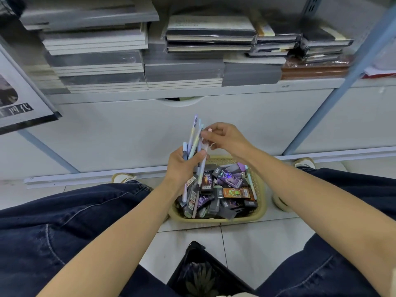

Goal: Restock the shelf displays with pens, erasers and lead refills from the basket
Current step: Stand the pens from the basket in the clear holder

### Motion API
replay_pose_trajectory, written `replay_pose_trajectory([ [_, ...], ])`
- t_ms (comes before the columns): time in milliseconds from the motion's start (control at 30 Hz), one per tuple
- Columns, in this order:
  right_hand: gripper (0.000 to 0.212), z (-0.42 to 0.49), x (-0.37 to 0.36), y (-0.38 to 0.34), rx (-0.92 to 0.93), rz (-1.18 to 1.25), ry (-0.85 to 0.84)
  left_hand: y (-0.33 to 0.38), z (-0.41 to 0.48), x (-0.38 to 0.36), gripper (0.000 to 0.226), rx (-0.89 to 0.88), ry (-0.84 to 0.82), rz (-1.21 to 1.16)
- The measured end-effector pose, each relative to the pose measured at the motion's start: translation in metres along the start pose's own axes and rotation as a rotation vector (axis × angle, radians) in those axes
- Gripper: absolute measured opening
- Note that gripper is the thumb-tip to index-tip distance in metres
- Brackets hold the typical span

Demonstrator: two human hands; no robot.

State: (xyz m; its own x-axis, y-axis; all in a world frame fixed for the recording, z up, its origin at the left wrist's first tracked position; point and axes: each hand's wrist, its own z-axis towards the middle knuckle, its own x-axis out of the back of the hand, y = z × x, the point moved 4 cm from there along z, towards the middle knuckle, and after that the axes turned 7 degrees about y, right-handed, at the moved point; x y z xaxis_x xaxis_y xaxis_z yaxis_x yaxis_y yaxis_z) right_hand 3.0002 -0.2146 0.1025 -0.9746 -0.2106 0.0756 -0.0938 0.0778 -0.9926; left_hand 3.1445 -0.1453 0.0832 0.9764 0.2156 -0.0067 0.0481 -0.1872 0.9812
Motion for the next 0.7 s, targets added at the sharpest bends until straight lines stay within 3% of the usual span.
replay_pose_trajectory([
  [67,0.006,-0.001,0.001,-0.007,0.008,0.075,0.010,0.012,-0.003,-0.003,0.022,-0.021,-0.002,-0.045],
  [200,0.014,-0.006,0.013,-0.023,0.006,0.222,0.025,0.031,-0.004,-0.001,0.027,-0.023,-0.019,-0.061],
  [367,0.012,-0.012,0.022,-0.055,0.048,0.234,-0.006,0.057,-0.004,-0.004,0.020,0.078,-0.124,-0.090],
  [467,0.020,-0.014,0.026,-0.082,0.071,0.265,0.009,0.080,-0.003,-0.006,0.019,0.020,-0.103,-0.072],
  [700,0.011,-0.014,0.049,-0.188,0.270,0.213,0.141,0.168,0.002,-0.012,0.025,-0.104,-0.181,-0.132],
])
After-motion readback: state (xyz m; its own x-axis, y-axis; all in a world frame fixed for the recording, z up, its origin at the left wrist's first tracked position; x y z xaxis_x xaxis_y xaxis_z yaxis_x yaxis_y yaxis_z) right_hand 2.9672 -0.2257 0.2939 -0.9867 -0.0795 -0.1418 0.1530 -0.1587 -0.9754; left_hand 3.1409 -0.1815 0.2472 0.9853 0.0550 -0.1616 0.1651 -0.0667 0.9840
